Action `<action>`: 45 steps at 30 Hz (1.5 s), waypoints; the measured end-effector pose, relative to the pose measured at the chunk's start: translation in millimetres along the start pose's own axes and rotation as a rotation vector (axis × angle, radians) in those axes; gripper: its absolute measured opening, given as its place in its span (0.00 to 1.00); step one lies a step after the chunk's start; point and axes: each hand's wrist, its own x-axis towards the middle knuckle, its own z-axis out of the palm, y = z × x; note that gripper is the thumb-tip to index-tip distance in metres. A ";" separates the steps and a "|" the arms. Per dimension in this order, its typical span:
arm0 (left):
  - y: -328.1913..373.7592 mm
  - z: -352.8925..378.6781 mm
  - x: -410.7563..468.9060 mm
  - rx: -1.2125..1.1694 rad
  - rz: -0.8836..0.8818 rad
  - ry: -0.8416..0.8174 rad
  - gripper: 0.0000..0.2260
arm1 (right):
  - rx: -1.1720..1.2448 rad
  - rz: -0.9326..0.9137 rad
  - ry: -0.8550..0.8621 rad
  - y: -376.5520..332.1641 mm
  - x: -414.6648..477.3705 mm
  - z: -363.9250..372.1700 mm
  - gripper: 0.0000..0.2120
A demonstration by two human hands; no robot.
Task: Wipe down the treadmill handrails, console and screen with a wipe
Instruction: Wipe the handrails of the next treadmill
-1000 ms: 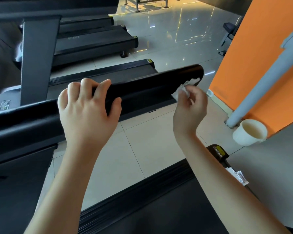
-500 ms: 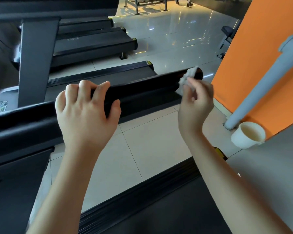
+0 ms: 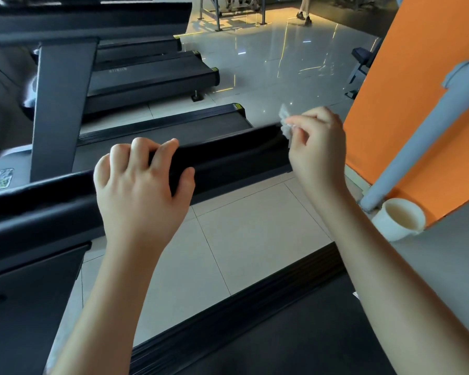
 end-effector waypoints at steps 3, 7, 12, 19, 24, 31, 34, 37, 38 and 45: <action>0.0 -0.3 -0.1 -0.005 -0.002 0.004 0.18 | -0.041 0.091 0.102 -2.2 -22.2 2.1 0.09; -0.5 0.1 -0.3 0.008 0.006 0.012 0.18 | 0.113 0.100 0.078 4.0 -44.9 1.3 0.07; -1.0 1.0 -0.2 0.011 0.011 0.020 0.18 | 0.210 0.330 0.217 7.4 -60.4 15.2 0.03; -2.6 -0.4 -0.5 0.002 0.021 0.010 0.18 | 0.349 0.353 0.190 3.4 -80.2 28.3 0.04; -3.4 -0.3 -0.5 0.000 0.017 -0.011 0.20 | 0.427 0.333 0.144 -18.2 -93.2 32.5 0.05; -3.9 0.0 0.0 0.004 0.031 -0.015 0.20 | 0.455 0.394 0.278 -28.7 -80.0 31.1 0.05; -3.3 -0.7 -0.1 0.001 0.025 -0.020 0.20 | 0.455 0.289 0.208 -40.9 -88.8 32.5 0.04; -3.1 -1.2 -0.4 0.004 0.029 -0.023 0.20 | 0.442 0.258 0.226 -37.3 -78.4 28.3 0.05; -2.9 -1.3 -0.2 0.003 0.027 -0.026 0.20 | 0.438 0.293 0.268 -36.1 -72.3 27.4 0.06; -3.5 -2.1 -0.3 -0.003 0.018 -0.032 0.20 | 0.247 -0.020 0.118 -46.8 -56.1 18.7 0.07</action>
